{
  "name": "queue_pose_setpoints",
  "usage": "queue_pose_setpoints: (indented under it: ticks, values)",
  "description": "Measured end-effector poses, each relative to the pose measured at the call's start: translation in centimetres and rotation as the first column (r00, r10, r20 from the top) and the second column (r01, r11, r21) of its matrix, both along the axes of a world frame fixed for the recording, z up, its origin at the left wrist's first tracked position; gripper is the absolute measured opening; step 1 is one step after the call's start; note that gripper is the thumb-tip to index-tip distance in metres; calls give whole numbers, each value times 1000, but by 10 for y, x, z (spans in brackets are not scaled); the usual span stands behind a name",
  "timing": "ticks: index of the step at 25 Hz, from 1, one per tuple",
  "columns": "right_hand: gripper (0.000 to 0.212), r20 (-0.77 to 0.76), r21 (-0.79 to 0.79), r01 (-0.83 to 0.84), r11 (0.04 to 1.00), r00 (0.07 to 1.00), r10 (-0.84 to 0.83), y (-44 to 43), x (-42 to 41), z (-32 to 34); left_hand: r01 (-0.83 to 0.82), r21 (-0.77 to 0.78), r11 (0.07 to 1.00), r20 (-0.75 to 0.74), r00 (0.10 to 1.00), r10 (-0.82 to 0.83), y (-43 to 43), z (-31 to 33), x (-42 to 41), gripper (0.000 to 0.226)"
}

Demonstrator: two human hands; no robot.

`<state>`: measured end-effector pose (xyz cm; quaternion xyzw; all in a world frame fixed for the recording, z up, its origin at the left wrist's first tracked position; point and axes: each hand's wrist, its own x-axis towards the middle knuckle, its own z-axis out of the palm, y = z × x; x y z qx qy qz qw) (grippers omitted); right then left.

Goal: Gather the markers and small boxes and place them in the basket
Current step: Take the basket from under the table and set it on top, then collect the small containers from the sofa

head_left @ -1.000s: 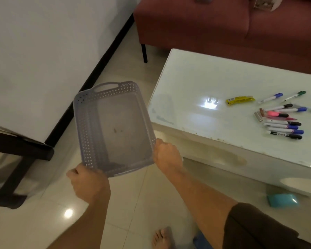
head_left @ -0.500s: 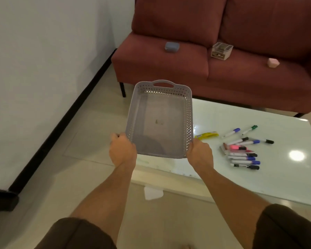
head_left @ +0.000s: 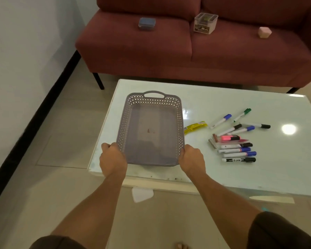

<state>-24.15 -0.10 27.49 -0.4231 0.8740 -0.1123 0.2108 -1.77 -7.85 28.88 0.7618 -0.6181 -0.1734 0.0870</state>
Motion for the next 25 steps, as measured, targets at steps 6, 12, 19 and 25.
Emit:
queue_pose_setpoints:
  ticks: [6, 12, 19, 25]
  values:
    - [28, 4, -29, 7, 1000, 1000, -7, 1, -1, -8, -35, -1, 999, 7, 999, 35, 2, -14, -6, 18]
    - [29, 42, 8, 37, 999, 998, -38, 4, 4, -4, -5, 13, 1000, 32, 999, 5, -3, -12, -2, 17]
    - [39, 26, 13, 69, 998, 997, -69, 6, 5, 6, 70, -116, 991, 99, 993, -58, -6, -11, -8, 31]
    - [35, 35, -148, 27, 989, 999, -22, 2, 2, 88, 299, -267, 916, 33, 953, -302, -30, 89, -51, 22]
